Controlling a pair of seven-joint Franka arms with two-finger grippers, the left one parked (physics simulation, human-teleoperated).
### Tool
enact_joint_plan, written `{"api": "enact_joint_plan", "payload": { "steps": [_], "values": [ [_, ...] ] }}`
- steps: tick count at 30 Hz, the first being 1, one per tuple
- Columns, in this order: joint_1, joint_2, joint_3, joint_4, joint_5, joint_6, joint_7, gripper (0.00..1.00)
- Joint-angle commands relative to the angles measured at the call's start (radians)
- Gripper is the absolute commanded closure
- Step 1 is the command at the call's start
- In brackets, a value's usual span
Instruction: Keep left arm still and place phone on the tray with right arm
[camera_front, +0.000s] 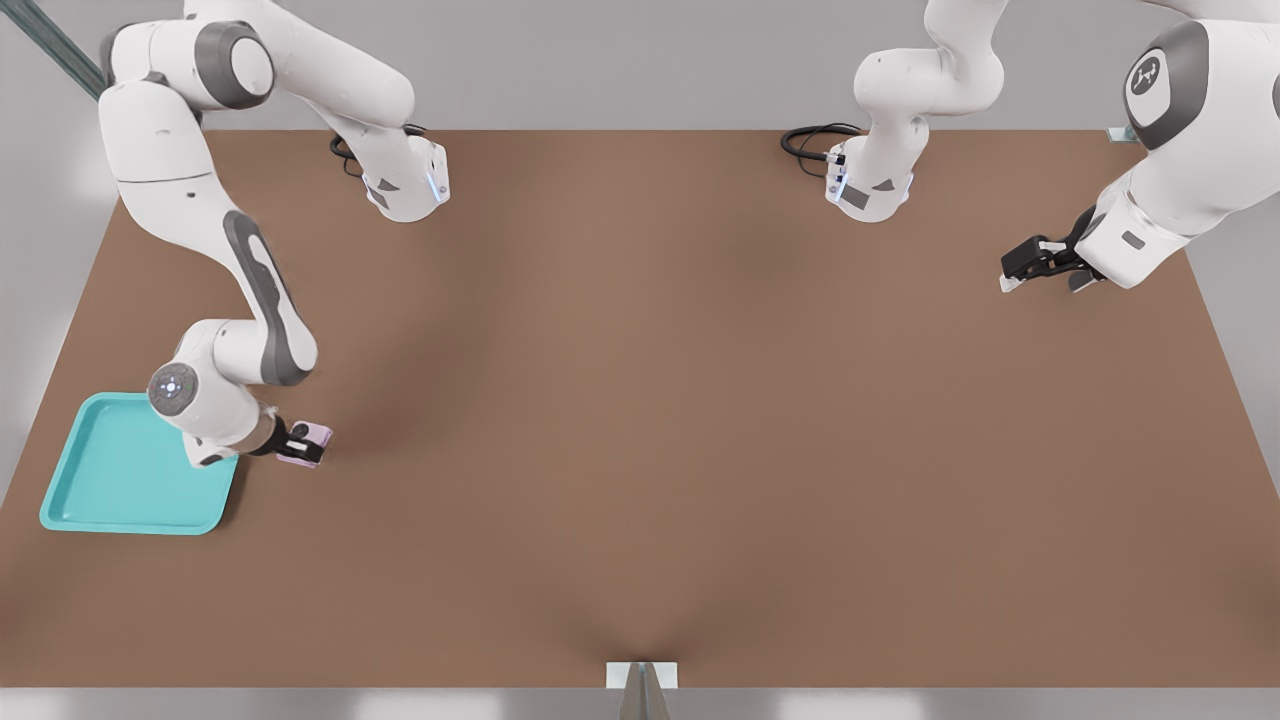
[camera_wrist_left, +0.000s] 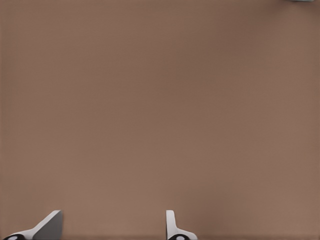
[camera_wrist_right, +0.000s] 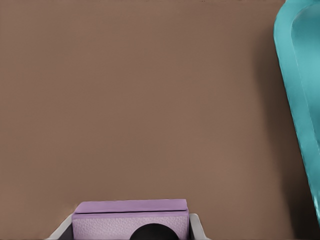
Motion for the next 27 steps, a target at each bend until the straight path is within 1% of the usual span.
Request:
{"api": "enact_joint_plan", "payload": {
  "steps": [1,5,9,10,11,12,13,14,16,18,19,20,22,24,25,26,27],
  "values": [
    [-0.054,0.024,0.000,0.030,-0.008,-0.014,-0.456,0.26],
    [-0.182,0.140,-0.001,0.184,-0.006,-0.014,-0.720,0.26],
    [-0.243,0.172,-0.005,0.230,-0.005,-0.017,-0.832,0.26],
    [-0.260,0.182,-0.005,0.260,-0.005,-0.043,-0.861,0.26],
    [-0.271,0.227,-0.005,0.327,-0.005,-0.090,-0.896,0.26],
    [-0.277,0.247,-0.005,0.361,-0.003,-0.097,-0.924,0.24],
    [-0.285,0.253,-0.005,0.362,-0.006,-0.097,-0.928,0.17],
    [-0.285,0.253,-0.006,0.361,-0.005,-0.097,-0.927,0.00],
    [-0.282,0.247,-0.002,0.369,-0.005,-0.098,-0.925,0.00],
    [-0.280,0.245,0.014,0.450,-0.005,-0.199,-0.922,0.00],
    [-0.275,0.221,0.051,0.510,-0.005,-0.261,-0.921,0.00],
    [-0.263,0.173,0.100,0.577,-0.008,-0.377,-0.892,0.00],
    [-0.193,0.008,0.129,0.574,-0.006,-0.485,-0.781,0.00],
    [-0.156,-0.138,0.233,0.570,-0.016,-0.632,-0.636,0.00],
    [-0.153,-0.199,0.330,0.566,-0.023,-0.709,-0.507,0.00],
    [-0.159,-0.233,0.400,0.545,-0.025,-0.719,-0.377,0.00],
    [-0.144,-0.307,0.430,0.473,-0.028,-0.709,-0.247,0.00]
  ]
}}
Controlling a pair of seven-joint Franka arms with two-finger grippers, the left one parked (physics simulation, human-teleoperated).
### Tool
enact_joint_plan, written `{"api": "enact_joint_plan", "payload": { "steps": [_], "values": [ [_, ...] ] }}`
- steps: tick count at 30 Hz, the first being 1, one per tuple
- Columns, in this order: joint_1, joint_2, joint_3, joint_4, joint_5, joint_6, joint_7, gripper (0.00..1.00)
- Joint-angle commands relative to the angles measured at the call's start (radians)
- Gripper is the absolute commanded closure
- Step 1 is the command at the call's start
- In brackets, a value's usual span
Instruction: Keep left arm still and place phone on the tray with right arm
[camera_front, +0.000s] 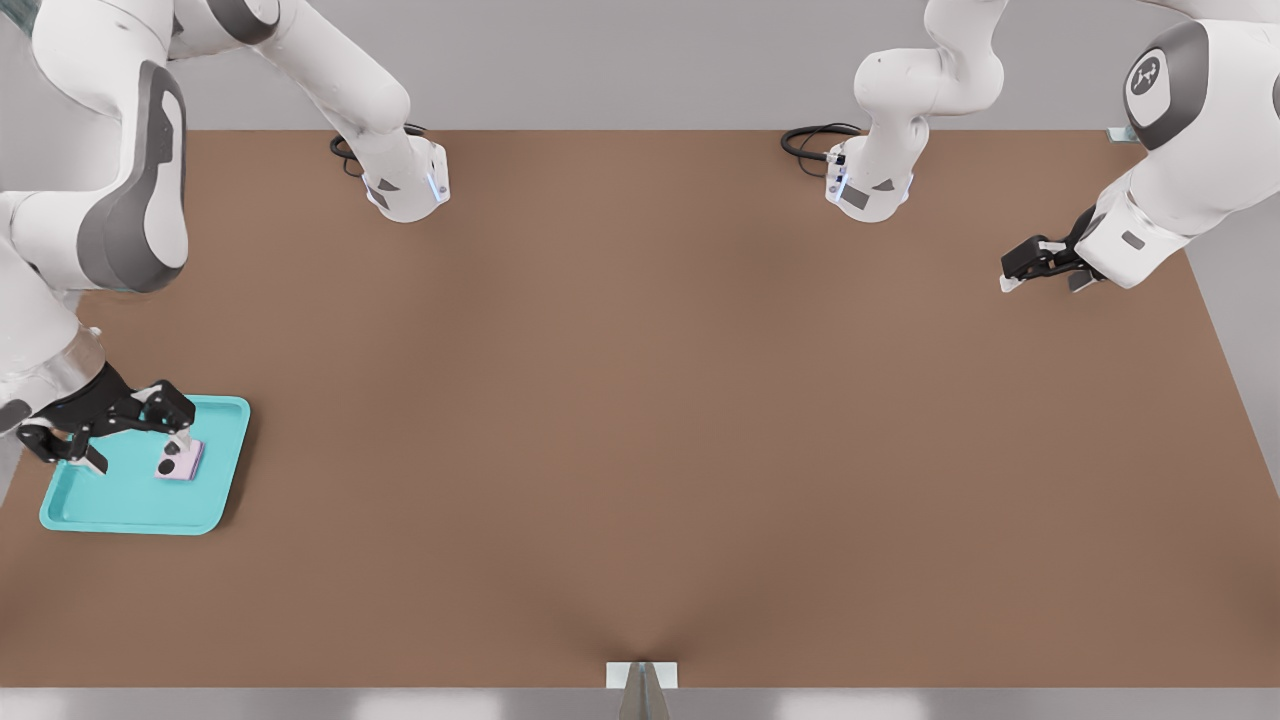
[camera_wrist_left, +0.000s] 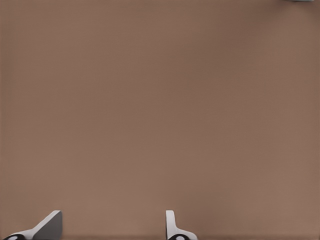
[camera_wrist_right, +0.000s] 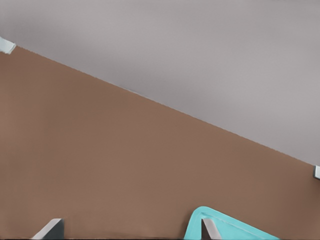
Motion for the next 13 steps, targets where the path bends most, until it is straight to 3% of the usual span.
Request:
{"api": "enact_joint_plan", "payload": {
  "steps": [1,2,3,4,5,6,13],
  "values": [
    [0.093,-0.096,-0.051,-0.061,0.002,-0.191,0.335,0.00],
    [0.472,-0.153,-0.480,-0.082,0.115,-0.194,0.346,0.00],
    [0.624,-0.213,-0.663,-0.153,0.124,-0.191,0.351,0.00],
    [0.636,-0.250,-0.696,-0.170,0.158,-0.245,0.354,0.00],
    [0.720,-0.262,-0.780,-0.149,0.160,-0.310,0.346,0.00],
    [0.750,-0.264,-0.800,-0.115,0.158,-0.346,0.337,0.00],
    [0.764,-0.219,-0.791,-0.132,0.194,-0.354,0.378,0.00]
  ]
}}
